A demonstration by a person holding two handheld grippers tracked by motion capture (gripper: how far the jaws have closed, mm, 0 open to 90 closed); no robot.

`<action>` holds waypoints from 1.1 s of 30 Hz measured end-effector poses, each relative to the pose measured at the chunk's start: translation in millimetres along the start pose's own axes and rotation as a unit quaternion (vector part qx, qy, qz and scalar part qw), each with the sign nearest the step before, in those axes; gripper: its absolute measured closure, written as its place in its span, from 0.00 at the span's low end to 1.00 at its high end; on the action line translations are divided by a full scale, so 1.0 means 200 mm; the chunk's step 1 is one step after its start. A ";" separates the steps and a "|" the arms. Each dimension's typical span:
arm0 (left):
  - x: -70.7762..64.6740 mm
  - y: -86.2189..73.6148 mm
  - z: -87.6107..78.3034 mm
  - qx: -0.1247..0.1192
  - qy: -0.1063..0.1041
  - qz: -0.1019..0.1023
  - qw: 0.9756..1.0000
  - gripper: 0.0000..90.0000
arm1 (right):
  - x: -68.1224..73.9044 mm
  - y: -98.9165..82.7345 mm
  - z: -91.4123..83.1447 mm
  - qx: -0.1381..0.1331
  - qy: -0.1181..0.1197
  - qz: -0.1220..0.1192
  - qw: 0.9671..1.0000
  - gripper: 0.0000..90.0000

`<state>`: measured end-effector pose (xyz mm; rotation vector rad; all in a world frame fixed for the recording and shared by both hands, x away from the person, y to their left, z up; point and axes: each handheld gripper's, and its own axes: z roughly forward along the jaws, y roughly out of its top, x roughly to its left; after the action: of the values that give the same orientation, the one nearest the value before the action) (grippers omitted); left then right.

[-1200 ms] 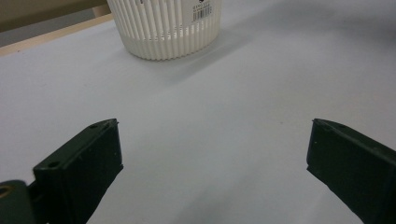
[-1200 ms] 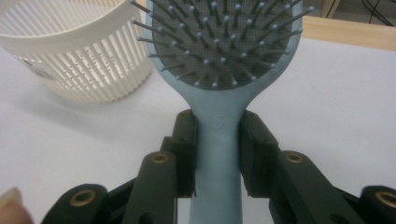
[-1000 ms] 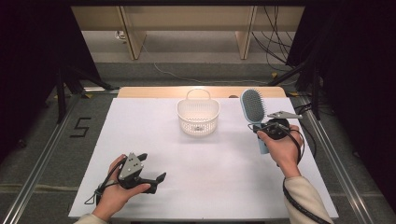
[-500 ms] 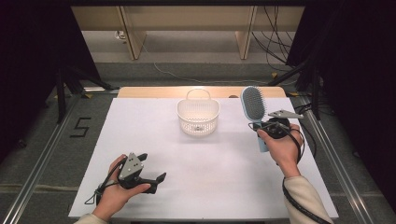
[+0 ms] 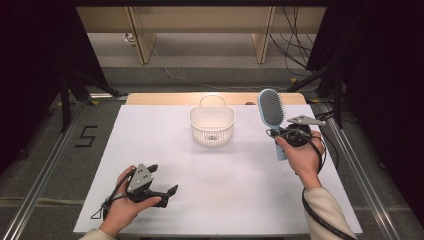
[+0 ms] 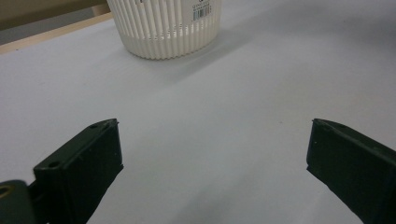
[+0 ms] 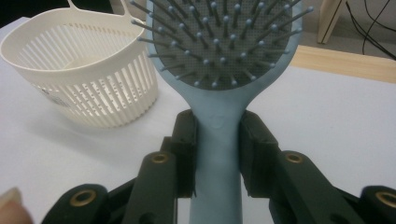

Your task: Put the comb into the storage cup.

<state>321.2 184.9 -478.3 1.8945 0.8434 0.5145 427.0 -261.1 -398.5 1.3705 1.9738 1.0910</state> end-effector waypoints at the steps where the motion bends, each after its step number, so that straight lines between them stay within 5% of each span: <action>1: 0.00 0.00 0.00 0.000 0.000 0.000 1.000 0.03 | 0.00 0.00 0.00 -0.001 0.000 0.000 1.000 0.78; 33: 0.00 0.00 0.00 0.001 -0.001 0.000 1.000 0.03 | 0.04 0.05 0.00 -0.016 0.008 -0.005 1.000 0.78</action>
<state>321.2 184.7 -478.7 1.8960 0.8425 0.5109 429.9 -252.4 -390.2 1.3382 1.9636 1.1272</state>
